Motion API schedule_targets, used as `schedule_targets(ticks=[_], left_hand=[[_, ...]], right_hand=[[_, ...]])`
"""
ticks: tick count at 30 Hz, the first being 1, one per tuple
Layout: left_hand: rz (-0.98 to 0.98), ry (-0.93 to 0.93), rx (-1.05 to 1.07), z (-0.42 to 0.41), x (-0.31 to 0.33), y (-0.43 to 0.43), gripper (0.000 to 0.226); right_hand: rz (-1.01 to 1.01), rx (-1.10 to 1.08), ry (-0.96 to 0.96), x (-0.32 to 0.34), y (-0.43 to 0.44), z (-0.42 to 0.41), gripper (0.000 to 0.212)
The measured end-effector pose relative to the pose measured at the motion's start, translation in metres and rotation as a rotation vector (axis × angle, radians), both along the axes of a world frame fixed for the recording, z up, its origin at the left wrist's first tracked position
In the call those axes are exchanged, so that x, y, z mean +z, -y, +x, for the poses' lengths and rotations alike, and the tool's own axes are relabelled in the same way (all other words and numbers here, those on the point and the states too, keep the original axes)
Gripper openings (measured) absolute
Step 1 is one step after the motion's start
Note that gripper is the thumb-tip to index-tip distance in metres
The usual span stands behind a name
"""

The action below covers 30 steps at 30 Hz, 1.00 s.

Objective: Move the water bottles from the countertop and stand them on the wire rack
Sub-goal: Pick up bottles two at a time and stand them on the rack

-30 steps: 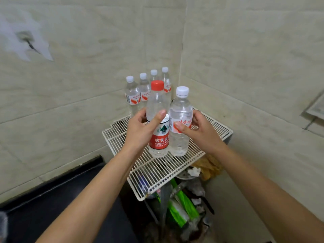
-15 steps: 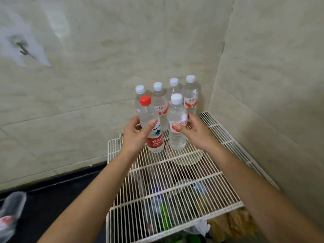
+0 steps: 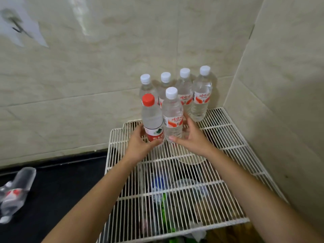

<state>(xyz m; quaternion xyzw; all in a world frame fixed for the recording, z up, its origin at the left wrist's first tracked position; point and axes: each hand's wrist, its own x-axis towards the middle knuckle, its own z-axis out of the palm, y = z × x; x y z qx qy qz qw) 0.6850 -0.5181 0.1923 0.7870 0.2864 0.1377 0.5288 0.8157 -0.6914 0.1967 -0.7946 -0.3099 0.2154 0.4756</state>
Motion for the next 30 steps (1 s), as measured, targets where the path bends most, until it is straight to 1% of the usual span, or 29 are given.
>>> schedule_targets(ticks=[1, 2, 4, 6, 8, 12, 14, 17, 20, 23, 25, 26, 28, 30], left_hand=[[0.016, -0.036, 0.02, -0.001, -0.005, 0.002, 0.089], [0.03, -0.053, 0.047, -0.001, -0.01, 0.004, 0.09], [0.034, -0.063, 0.103, 0.0, -0.017, 0.006, 0.085], [0.01, -0.046, 0.129, 0.001, -0.022, 0.006, 0.075], [-0.018, -0.023, 0.13, 0.002, -0.025, 0.005, 0.07], [-0.092, -0.009, 0.152, 0.008, -0.03, -0.001, 0.076], [-0.13, 0.012, 0.161, 0.012, -0.032, 0.0, 0.074], [-0.137, 0.032, 0.187, 0.016, -0.032, 0.002, 0.071], [-0.142, 0.023, 0.17, 0.015, -0.031, 0.001, 0.073], [-0.128, 0.001, 0.139, 0.008, -0.019, -0.002, 0.076], [-0.066, 0.01, 0.146, -0.001, -0.005, -0.005, 0.076], [0.015, 0.015, 0.164, -0.009, 0.002, -0.007, 0.075], [0.234, 0.025, 0.191, -0.032, 0.014, -0.009, 0.071], [0.458, 0.001, 0.216, -0.065, 0.022, -0.009, 0.07]], right_hand=[[-0.049, -0.007, -0.018, -0.005, 0.003, -0.002, 0.108], [-0.079, -0.02, -0.024, -0.01, 0.003, -0.003, 0.104], [-0.094, -0.061, -0.004, -0.016, 0.002, -0.006, 0.082], [-0.107, -0.096, 0.05, -0.019, -0.001, -0.009, 0.063], [-0.107, -0.124, 0.098, -0.022, -0.005, -0.011, 0.057], [-0.149, -0.155, 0.116, -0.024, -0.013, -0.007, 0.053], [-0.15, -0.182, 0.106, -0.023, -0.017, -0.006, 0.05], [-0.155, -0.21, 0.093, -0.024, -0.022, -0.006, 0.05], [-0.147, -0.202, 0.045, -0.022, -0.025, -0.008, 0.056], [-0.116, -0.18, -0.033, -0.016, -0.025, -0.012, 0.07], [-0.099, -0.215, 0.001, -0.013, -0.022, -0.017, 0.085], [-0.094, -0.241, 0.052, -0.011, -0.019, -0.021, 0.088], [-0.05, -0.279, 0.235, -0.006, -0.015, -0.035, 0.083], [0.007, -0.298, 0.493, -0.003, -0.013, -0.053, 0.077]])
